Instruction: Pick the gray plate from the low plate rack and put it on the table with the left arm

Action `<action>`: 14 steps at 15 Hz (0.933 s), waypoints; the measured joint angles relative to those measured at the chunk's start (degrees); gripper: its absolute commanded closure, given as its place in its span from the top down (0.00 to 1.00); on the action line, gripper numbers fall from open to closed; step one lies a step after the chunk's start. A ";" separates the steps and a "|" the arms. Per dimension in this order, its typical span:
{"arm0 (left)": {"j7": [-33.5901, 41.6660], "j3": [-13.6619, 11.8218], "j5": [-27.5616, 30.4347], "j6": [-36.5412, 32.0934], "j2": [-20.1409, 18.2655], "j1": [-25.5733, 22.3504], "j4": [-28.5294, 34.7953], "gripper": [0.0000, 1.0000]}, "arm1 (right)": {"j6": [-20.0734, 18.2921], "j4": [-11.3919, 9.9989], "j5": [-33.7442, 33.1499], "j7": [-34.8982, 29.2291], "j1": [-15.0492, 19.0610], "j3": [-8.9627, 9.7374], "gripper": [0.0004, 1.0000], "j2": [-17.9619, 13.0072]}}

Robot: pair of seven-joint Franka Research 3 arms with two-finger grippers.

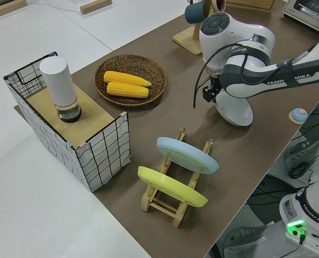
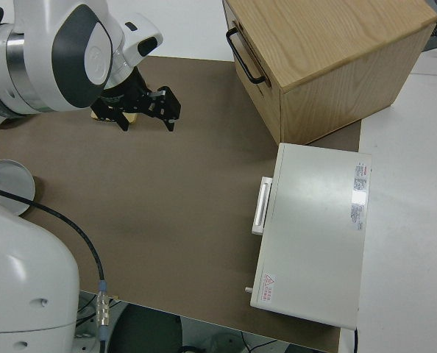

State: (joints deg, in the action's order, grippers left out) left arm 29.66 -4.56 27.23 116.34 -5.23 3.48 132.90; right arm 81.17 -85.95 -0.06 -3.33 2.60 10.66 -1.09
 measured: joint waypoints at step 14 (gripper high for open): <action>-13.61 -0.41 -13.81 -7.17 -0.89 -0.10 -16.68 0.99 | 0.00 0.00 0.00 0.00 0.00 0.00 0.99 0.00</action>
State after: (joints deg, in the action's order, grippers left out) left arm 16.05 -4.96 13.42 109.17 -6.11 3.38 116.22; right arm 81.17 -85.95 -0.06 -3.33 2.60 10.66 -1.09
